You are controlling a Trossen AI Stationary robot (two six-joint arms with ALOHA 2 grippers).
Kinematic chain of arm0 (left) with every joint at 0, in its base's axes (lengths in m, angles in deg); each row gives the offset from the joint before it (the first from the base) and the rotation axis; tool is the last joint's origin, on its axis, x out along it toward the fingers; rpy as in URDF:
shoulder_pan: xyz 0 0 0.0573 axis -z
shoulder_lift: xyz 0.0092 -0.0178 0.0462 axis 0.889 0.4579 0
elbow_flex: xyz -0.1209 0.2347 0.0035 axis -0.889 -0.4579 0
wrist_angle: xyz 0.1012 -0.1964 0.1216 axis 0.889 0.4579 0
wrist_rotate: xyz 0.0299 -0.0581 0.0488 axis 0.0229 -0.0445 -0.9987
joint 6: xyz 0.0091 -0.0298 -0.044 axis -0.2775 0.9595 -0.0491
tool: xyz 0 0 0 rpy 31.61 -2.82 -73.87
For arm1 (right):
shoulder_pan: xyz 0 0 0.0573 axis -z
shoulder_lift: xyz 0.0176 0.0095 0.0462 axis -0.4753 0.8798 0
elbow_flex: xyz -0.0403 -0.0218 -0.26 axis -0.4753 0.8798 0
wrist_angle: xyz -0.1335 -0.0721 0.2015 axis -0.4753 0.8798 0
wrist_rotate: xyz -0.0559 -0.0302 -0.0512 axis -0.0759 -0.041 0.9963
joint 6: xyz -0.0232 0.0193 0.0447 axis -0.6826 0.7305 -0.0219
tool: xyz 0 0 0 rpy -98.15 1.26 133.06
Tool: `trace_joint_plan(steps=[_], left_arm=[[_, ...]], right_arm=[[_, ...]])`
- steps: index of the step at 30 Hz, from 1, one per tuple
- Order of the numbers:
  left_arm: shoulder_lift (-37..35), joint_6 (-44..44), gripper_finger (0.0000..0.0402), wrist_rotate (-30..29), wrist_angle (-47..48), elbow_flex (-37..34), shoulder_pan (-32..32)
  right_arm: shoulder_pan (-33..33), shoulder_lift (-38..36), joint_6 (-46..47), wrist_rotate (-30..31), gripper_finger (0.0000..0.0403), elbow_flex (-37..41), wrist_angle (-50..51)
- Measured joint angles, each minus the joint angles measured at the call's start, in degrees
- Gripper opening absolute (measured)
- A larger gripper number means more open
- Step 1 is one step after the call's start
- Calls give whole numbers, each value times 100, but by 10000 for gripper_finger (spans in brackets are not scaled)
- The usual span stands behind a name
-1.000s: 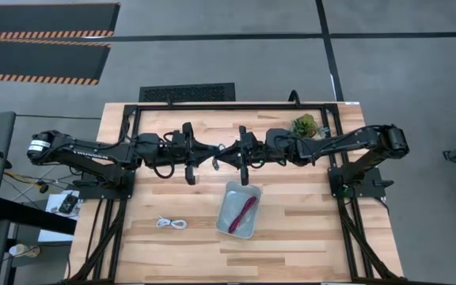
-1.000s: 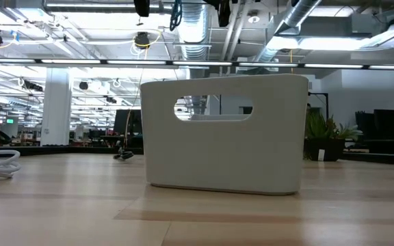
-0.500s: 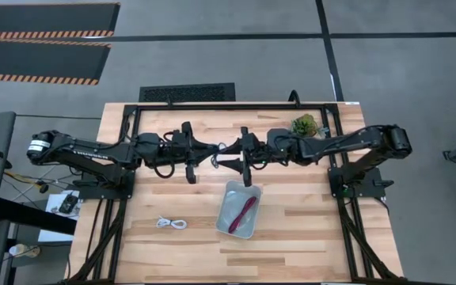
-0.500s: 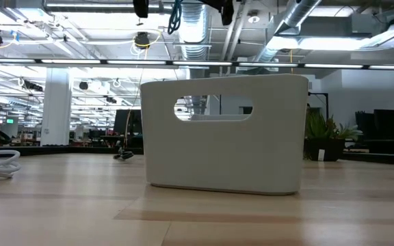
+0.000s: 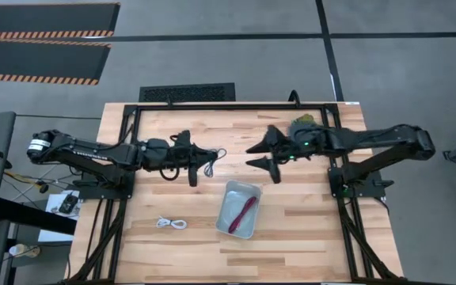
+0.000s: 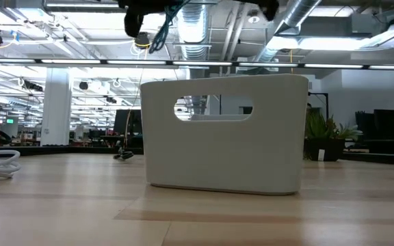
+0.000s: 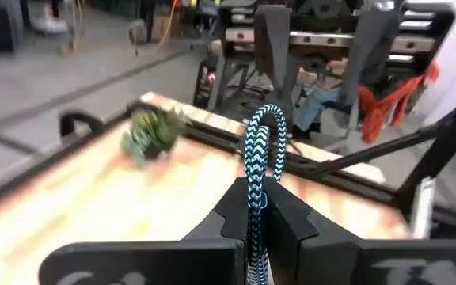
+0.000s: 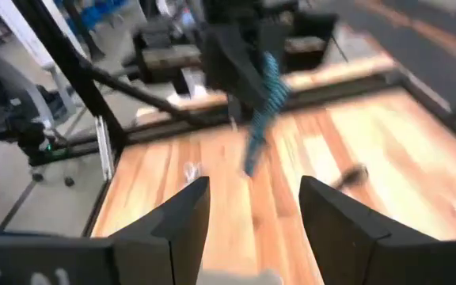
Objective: Pick and place USB-C Cables
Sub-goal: Put the blue charger cable into the gray bin
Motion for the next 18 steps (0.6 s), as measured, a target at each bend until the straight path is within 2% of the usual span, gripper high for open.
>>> trace_joint_plan(steps=[3,9,13,18], left_arm=[[11,915,4,-372,197,0,222],[237,2432,4,-1179,569,-2,812],[737,2942,4,-1508,302,0,1145],[1614,3362,4,-1513,281,239,1280]], right_arm=[[-10,-328,268,252,218,0,584],[-13,-907,834,1193,210,2,1681],[-33,-1089,937,1515,202,2,1979],[-52,-1131,908,1483,195,2,1959]])
